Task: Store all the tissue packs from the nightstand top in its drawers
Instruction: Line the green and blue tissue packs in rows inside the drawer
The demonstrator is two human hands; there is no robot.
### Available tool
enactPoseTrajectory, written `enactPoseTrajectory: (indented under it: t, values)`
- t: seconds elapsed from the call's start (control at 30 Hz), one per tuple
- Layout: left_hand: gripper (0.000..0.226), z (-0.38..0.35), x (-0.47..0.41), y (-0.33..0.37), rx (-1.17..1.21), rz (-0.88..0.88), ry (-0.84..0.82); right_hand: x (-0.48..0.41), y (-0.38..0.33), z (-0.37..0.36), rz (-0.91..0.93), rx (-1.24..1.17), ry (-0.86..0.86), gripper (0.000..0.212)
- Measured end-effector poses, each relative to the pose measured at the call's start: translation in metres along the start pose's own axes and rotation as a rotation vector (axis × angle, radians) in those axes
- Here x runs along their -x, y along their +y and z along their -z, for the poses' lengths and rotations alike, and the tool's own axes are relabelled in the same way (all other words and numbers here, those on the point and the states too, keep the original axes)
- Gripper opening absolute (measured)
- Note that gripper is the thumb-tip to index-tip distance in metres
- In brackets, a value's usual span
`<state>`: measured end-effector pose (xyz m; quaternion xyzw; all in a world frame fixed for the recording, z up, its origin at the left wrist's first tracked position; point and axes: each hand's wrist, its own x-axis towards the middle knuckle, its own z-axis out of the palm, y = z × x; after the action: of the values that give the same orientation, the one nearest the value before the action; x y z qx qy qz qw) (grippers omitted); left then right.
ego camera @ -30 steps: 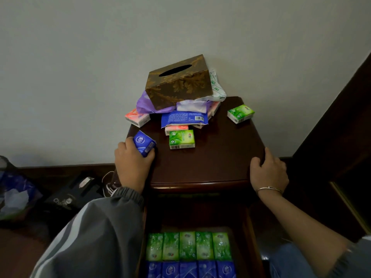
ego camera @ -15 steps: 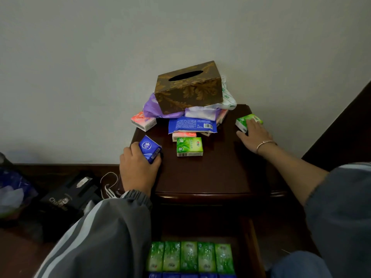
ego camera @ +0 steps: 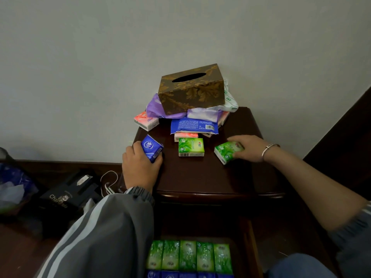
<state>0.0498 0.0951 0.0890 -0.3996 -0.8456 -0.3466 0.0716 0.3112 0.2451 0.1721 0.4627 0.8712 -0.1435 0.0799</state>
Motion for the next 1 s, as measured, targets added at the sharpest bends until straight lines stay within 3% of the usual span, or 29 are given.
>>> enactPoseTrajectory:
  t: [0.17,0.27,0.33,0.43,0.5,0.63,1.0]
  values:
    - [0.065,0.000,-0.001,-0.001,0.000,-0.005,-0.009,-0.003,0.001,0.001,0.047,0.204,-0.094,0.083]
    - [0.065,0.000,-0.001,-0.001,0.009,-0.010,-0.004,-0.001,-0.001,0.002,0.072,0.234,-0.046,0.064]
    - [0.065,0.000,-0.001,-0.001,0.005,-0.013,-0.009,0.003,-0.006,0.010,0.089,0.164,0.001,0.060]
    - [0.066,-0.001,-0.001,-0.001,0.000,-0.008,-0.015,0.004,-0.031,0.027,0.173,-0.133,0.207,0.061]
    - [0.065,-0.001,-0.001,-0.001,0.011,-0.007,-0.015,-0.006,-0.058,0.027,0.231,-0.129,0.252,0.069]
    - [0.063,-0.002,-0.001,-0.003,0.029,-0.018,0.002,-0.031,-0.096,0.000,0.304,0.075,0.124,0.067]
    - [0.062,-0.001,-0.001,-0.003,0.024,-0.016,-0.002,-0.041,-0.091,-0.013,0.270,0.032,0.061,0.064]
